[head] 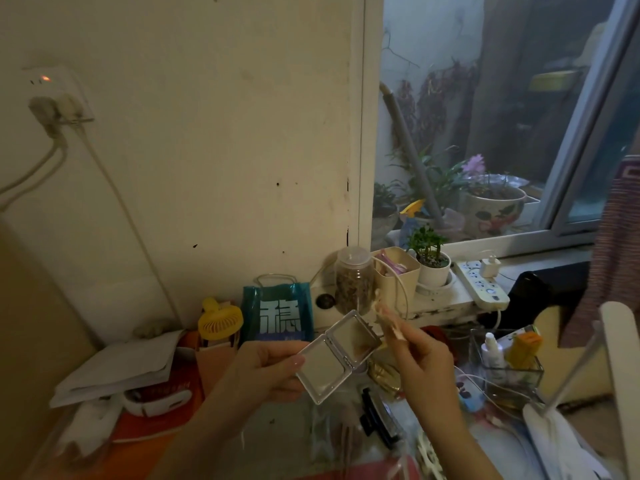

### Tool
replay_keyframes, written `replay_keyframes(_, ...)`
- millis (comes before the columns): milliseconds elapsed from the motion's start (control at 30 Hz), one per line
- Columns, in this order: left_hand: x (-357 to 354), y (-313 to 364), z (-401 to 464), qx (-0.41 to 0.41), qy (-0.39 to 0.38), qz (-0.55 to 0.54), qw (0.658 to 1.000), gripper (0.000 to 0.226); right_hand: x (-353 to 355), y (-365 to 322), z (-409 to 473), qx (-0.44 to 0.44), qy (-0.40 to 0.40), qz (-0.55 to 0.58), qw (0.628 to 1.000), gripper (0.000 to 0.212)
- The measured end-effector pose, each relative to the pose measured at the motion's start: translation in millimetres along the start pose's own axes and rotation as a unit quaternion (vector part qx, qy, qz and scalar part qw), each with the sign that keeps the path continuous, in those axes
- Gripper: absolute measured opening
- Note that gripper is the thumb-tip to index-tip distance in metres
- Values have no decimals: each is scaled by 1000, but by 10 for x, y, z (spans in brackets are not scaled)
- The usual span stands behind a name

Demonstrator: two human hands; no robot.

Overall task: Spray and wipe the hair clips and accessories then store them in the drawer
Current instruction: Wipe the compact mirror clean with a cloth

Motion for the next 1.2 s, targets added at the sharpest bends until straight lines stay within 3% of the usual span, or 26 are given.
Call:
replay_keyframes(133, -41, -26, 0, -13, 32, -20, 999, 27, -365, 37, -174, 101, -91, -170, 976, 42)
replay_keyframes(500, -144, -200, 6, -35, 58, -67, 995, 25, -662, 234, -569, 243, -158, -258, 922, 54)
replay_keyframes(700, -174, -272, -39, -31, 51, -54, 997, 26, -568, 243, -575, 179, -145, -164, 959, 39)
replay_keyframes(1200, -219, -357, -119, -37, 71, -75, 994, 25, -439, 326, -458, 71, -157, -69, 983, 45)
Point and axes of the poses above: each hand's wrist, its own z-axis towards the middle knuckle, its own x-axis out of the back of the hand, y = z × x, the point moved 6 cm from there along z, towards the middle knuckle, and after that the axes turned 11 degrees about -y, right-handed, at the moved point
